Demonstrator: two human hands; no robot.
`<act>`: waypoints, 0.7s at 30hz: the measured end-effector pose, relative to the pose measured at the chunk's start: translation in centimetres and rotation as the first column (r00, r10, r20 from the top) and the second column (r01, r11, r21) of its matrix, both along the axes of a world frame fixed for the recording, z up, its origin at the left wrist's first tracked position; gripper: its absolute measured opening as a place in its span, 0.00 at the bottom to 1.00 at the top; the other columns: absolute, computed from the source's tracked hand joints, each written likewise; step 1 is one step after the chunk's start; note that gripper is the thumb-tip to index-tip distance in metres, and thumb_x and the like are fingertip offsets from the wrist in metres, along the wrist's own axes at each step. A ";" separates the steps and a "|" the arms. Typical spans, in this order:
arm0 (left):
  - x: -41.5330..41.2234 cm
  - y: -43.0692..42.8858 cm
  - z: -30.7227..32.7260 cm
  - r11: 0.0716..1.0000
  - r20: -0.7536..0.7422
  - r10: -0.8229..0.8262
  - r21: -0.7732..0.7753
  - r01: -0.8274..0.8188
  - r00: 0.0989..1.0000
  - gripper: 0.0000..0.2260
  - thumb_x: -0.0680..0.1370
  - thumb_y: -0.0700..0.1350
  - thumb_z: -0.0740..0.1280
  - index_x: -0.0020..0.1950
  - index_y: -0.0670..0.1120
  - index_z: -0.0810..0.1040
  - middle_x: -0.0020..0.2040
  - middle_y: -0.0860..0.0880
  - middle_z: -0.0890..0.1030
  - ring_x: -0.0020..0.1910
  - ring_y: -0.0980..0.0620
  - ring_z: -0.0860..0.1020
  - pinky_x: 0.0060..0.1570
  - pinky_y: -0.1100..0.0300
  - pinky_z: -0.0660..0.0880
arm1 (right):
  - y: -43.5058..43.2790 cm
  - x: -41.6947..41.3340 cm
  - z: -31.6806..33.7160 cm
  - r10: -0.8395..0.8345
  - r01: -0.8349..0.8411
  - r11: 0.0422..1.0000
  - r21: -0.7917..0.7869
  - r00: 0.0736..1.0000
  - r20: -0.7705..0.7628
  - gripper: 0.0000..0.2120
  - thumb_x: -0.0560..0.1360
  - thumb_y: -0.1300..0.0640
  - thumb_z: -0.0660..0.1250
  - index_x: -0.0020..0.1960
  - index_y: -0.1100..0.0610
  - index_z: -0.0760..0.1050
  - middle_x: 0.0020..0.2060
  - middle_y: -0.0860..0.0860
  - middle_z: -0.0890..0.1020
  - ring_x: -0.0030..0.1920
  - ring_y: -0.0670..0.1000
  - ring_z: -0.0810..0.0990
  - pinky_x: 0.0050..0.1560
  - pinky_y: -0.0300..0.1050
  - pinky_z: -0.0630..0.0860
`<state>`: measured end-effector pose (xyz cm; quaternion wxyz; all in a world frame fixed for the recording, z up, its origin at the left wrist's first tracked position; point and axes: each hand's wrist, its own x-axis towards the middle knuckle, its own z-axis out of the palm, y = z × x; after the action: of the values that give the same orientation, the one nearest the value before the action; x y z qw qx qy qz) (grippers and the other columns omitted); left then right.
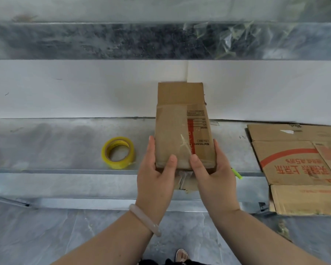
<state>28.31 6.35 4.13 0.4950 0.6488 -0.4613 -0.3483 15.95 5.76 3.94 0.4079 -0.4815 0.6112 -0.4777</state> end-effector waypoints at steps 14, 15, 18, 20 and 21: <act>4.2 -0.8 -0.8 0.878 0.374 -0.295 -0.256 0.404 0.879 0.22 0.72 0.64 0.66 0.65 0.65 0.72 0.78 0.53 0.56 0.74 0.51 0.63 0.67 0.49 0.70 | -0.9 -3.9 -1.9 0.251 -0.381 0.840 -0.386 0.904 -0.347 0.22 0.76 0.45 0.68 0.68 0.46 0.73 0.76 0.53 0.62 0.74 0.43 0.64 0.68 0.41 0.71; 3.9 -0.9 -0.8 0.875 0.412 -0.285 -0.258 0.411 0.865 0.19 0.72 0.63 0.67 0.62 0.62 0.76 0.77 0.53 0.60 0.74 0.51 0.62 0.67 0.48 0.69 | -1.0 -3.5 -2.0 0.259 -0.372 0.844 -0.388 0.914 -0.313 0.20 0.74 0.47 0.71 0.65 0.49 0.77 0.76 0.54 0.63 0.73 0.45 0.66 0.65 0.47 0.74; 3.6 -1.3 -1.7 0.854 0.572 -0.193 -0.303 0.424 0.797 0.15 0.74 0.60 0.67 0.56 0.55 0.82 0.70 0.53 0.72 0.74 0.45 0.63 0.65 0.44 0.70 | -1.3 -3.4 -2.4 0.252 -0.355 0.844 -0.403 0.925 -0.286 0.19 0.72 0.48 0.73 0.61 0.49 0.79 0.73 0.49 0.69 0.71 0.49 0.70 0.64 0.54 0.75; 4.1 -1.6 -2.0 0.834 0.611 -0.191 -0.312 0.455 0.768 0.14 0.75 0.58 0.66 0.56 0.55 0.82 0.68 0.53 0.74 0.73 0.43 0.64 0.65 0.43 0.69 | -1.9 -4.0 -2.4 0.254 -0.404 0.819 -0.408 0.892 -0.374 0.18 0.73 0.46 0.70 0.62 0.49 0.79 0.71 0.46 0.72 0.71 0.53 0.70 0.64 0.58 0.74; 4.4 -1.7 -1.9 0.824 0.625 -0.206 -0.304 0.478 0.753 0.14 0.75 0.57 0.66 0.57 0.55 0.82 0.68 0.54 0.74 0.73 0.42 0.64 0.66 0.42 0.68 | -2.3 -4.4 -2.4 0.263 -0.429 0.811 -0.398 0.875 -0.407 0.17 0.74 0.45 0.69 0.61 0.47 0.79 0.70 0.45 0.73 0.71 0.54 0.70 0.64 0.59 0.74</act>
<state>32.71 4.63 2.20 0.3955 0.4920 -0.7676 -0.1112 11.53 3.49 1.54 0.2488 -0.7448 0.4348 -0.4408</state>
